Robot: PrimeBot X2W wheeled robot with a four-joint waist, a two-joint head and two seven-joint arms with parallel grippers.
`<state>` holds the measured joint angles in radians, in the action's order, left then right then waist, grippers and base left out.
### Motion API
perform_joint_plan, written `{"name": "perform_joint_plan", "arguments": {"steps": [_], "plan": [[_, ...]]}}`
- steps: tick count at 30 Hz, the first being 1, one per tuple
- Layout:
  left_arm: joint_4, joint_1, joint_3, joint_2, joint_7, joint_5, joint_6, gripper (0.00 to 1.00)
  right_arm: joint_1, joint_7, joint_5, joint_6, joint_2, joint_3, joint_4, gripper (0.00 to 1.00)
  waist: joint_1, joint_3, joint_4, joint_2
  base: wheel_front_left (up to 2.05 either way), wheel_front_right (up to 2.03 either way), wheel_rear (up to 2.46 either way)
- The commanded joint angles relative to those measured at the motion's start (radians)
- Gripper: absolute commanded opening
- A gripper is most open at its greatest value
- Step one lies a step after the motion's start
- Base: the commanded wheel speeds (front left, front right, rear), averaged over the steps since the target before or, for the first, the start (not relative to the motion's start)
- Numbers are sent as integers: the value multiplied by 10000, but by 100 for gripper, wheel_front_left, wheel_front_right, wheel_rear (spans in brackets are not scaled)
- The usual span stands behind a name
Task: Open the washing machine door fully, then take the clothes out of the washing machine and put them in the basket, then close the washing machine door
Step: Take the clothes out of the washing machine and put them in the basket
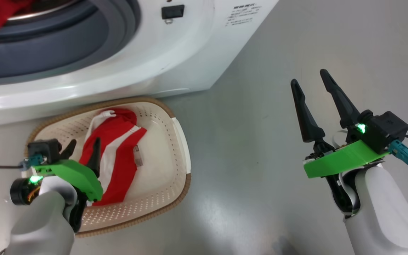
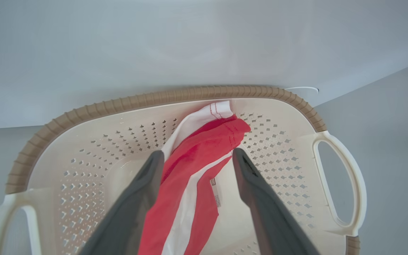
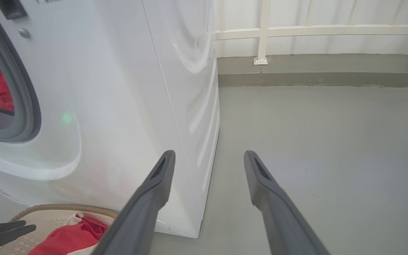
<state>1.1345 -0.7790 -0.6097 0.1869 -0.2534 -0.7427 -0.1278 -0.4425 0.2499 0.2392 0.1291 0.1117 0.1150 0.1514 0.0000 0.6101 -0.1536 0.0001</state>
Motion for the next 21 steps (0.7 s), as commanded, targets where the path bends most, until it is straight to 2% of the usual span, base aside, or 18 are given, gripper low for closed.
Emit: {"name": "perform_joint_plan", "arguments": {"steps": [1, 10, 21], "plan": [[-182, 355, 324, 295, -84, -8, -29, 100, 319, 118, -40, 16, 62, 134, -164, 100, 0, -310, 197, -1, 0, 0, 0], [-1402, 1189, 1525, 298, -84, 716, -29, 100, 682, 118, 11, 16, 255, 52, 69, 100, 0, -1340, 592, -1, 0, 0, 0], [-3191, 2507, 3377, 78, -84, 2214, -29, 100, 1341, 118, 101, 16, 399, -56, 293, 100, 0, -2658, 900, -1, 0, 0, 0]]}}
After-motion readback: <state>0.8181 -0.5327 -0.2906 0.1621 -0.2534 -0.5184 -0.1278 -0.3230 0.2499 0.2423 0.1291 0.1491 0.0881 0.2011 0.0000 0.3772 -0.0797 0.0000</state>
